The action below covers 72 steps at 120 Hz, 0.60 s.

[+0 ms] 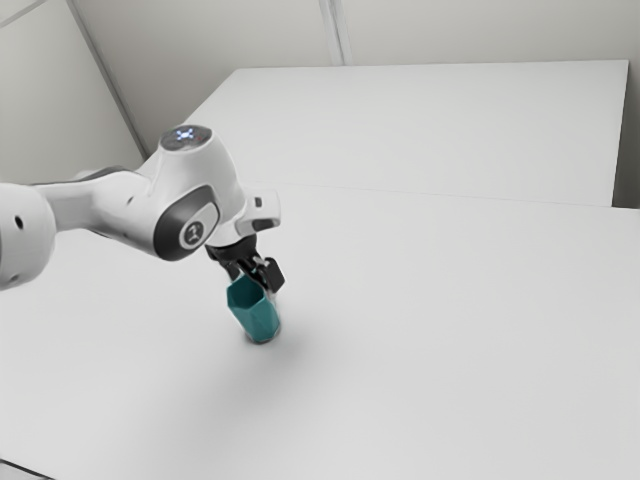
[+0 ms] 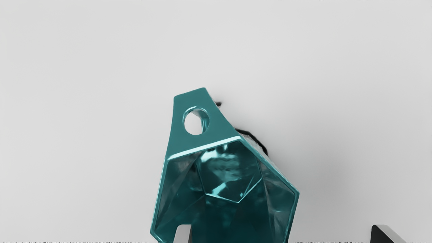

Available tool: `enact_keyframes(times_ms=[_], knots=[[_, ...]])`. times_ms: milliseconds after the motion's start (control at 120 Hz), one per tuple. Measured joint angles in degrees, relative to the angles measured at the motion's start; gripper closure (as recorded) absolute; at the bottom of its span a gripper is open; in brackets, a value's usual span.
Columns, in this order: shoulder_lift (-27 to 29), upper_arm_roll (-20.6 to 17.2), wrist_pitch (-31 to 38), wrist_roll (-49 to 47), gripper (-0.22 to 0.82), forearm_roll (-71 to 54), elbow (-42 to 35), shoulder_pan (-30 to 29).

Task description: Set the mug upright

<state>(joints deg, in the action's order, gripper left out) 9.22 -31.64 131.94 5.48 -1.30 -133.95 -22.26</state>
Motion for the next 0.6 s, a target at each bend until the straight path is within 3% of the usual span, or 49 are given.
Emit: enact_keyframes(times_ms=[225,533,600], knots=[[1.25,0.65,-6.53,-0.16,0.01,2.78,6.19,-0.61],[-5.31,1.22,-26.19,-2.01,0.00,4.93,33.97,-3.21],[-5.94,5.38,-30.18,-2.36,0.00,4.63,38.10,0.34]])
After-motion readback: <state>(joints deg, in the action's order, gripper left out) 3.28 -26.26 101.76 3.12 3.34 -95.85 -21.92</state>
